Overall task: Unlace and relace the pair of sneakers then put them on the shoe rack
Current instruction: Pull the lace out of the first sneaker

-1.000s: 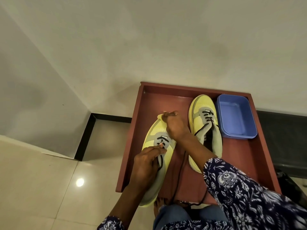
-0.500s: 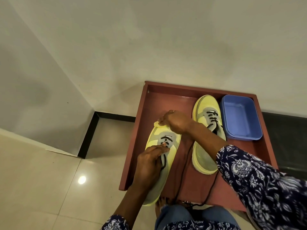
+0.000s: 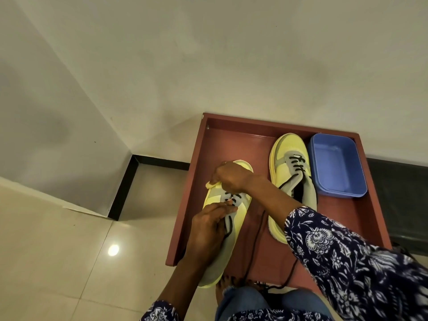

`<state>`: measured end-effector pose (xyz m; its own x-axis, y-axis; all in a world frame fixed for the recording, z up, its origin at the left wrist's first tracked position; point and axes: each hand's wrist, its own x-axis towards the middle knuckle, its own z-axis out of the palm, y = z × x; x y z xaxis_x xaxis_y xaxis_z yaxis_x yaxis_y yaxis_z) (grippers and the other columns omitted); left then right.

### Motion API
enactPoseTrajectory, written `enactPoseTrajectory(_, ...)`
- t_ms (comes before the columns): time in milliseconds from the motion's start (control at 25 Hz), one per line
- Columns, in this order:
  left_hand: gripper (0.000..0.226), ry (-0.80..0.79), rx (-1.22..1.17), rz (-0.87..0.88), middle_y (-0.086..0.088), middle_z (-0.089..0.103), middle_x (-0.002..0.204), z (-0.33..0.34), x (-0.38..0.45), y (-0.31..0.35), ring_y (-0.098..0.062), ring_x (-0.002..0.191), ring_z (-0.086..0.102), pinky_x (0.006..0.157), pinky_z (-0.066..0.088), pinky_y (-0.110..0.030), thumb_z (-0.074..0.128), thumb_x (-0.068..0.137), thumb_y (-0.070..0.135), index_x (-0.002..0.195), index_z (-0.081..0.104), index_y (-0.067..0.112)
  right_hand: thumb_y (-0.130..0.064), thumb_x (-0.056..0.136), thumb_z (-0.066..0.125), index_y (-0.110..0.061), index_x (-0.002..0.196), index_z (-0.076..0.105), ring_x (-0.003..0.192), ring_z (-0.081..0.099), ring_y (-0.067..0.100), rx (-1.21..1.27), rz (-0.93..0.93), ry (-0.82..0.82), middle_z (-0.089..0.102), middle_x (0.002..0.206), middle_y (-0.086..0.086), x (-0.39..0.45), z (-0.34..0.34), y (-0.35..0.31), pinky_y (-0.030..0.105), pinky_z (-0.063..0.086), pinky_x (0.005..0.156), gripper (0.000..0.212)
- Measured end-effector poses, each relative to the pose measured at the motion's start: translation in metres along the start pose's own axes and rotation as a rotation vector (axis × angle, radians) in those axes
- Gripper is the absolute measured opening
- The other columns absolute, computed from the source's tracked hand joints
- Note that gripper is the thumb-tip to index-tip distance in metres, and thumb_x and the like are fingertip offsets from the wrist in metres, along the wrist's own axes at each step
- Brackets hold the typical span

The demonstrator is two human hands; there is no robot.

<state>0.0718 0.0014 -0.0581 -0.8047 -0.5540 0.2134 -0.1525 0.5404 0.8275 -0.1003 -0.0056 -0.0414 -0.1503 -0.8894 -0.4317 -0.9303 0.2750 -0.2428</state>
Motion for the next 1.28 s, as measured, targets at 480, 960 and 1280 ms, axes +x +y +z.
enactPoseTrajectory(480,0.036,0.009,-0.004,0.014,-0.008,0.070,0.104,0.002,-0.001,-0.004,-0.002,0.105,0.055,0.094,0.040,-0.004,0.042,0.084,0.020,0.100,0.071,0.007,-0.003,0.088,0.045,-0.014,0.124,0.059,0.118,0.053,0.028,-0.052,-0.032,-0.057,0.061,0.127,0.009,0.008,-0.013,0.010,0.034,0.042,0.101,0.040)
enactPoseTrajectory(960,0.017,0.039,0.025,0.023,-0.001,0.060,0.094,0.006,-0.005,-0.007,-0.005,0.089,0.053,0.072,0.043,-0.009,0.044,0.085,0.019,0.094,0.058,0.024,-0.003,0.091,0.044,-0.015,0.127,0.056,0.123,0.051,0.022,-0.099,-0.268,-0.130,0.056,0.134,0.003,-0.007,-0.011,0.009,0.031,0.030,0.106,0.040)
enactPoseTrajectory(1280,0.020,0.028,0.020,0.004,0.004,0.056,0.092,0.007,-0.005,-0.008,-0.005,0.088,0.055,0.077,0.045,-0.004,0.045,0.085,0.022,0.090,0.062,0.016,-0.001,0.088,0.043,-0.011,0.128,0.056,0.121,0.049,0.029,-0.040,0.066,0.045,0.057,0.130,0.011,-0.004,-0.010,0.032,0.036,0.042,0.101,0.043)
